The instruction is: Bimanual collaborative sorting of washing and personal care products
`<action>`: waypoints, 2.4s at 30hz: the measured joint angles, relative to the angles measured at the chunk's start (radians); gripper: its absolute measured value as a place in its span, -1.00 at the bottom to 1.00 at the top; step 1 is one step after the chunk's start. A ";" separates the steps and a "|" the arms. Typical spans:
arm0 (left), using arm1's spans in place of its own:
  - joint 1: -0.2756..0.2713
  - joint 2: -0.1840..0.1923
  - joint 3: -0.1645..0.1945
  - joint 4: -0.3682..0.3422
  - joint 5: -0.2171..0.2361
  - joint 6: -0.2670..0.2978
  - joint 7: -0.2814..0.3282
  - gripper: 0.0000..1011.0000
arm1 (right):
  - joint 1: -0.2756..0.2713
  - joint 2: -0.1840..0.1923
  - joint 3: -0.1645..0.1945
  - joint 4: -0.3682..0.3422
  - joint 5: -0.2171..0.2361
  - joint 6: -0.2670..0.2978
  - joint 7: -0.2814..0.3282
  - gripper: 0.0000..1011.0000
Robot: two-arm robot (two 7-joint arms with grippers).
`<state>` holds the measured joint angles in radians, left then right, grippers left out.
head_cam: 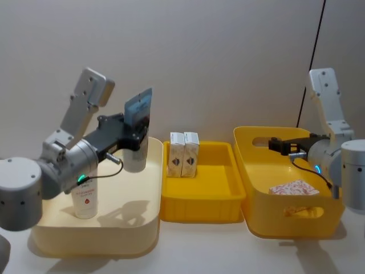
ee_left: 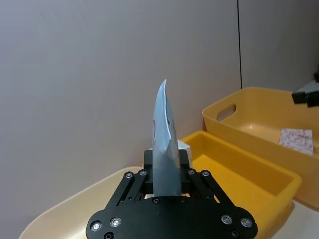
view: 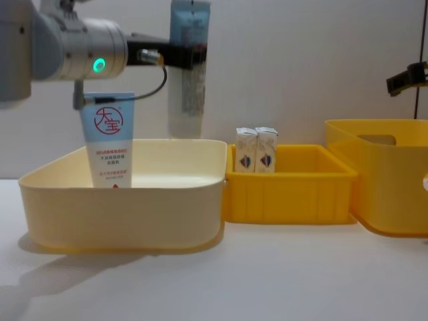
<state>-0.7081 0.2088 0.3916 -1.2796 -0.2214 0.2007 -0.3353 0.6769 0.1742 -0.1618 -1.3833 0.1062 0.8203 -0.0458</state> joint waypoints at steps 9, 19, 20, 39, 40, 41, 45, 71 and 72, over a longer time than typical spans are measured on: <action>-0.033 -0.006 -0.022 -0.013 -0.040 -0.015 -0.032 -0.47 | -0.003 0.011 -0.020 -0.011 0.000 -0.012 0.038 0.98; -0.060 -0.017 -0.040 0.004 -0.075 -0.038 -0.048 -0.47 | -0.013 0.043 -0.056 -0.040 0.020 -0.030 0.146 0.98; -0.060 -0.018 -0.041 0.004 -0.077 -0.040 -0.048 -0.47 | -0.013 0.043 -0.056 -0.040 0.020 -0.030 0.146 0.98; -0.025 -0.022 -0.062 -0.024 -0.129 -0.039 -0.027 -0.47 | -0.018 0.114 -0.120 -0.079 0.076 -0.072 0.371 0.98; -0.023 -0.022 -0.062 -0.027 -0.132 -0.037 -0.024 -0.47 | -0.018 0.112 -0.120 -0.079 0.078 -0.078 0.372 0.98; -0.021 -0.022 -0.062 -0.029 -0.134 -0.037 -0.023 -0.47 | -0.019 0.111 -0.121 -0.079 0.079 -0.083 0.372 0.98; -0.014 -0.021 -0.063 -0.036 -0.140 -0.033 -0.018 -0.47 | -0.021 0.095 -0.124 -0.077 0.084 -0.113 0.372 0.98; -0.030 -0.010 -0.053 -0.024 -0.162 -0.047 -0.012 -0.47 | 0.080 0.042 -0.222 0.034 0.152 -0.204 0.546 0.98; -0.031 -0.009 -0.052 -0.023 -0.163 -0.047 -0.013 -0.47 | 0.088 0.040 -0.230 0.044 0.153 -0.206 0.558 0.98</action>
<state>-0.7388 0.1993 0.3396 -1.3024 -0.3843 0.1533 -0.3479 0.7651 0.2144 -0.3915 -1.3397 0.2593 0.6145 0.5118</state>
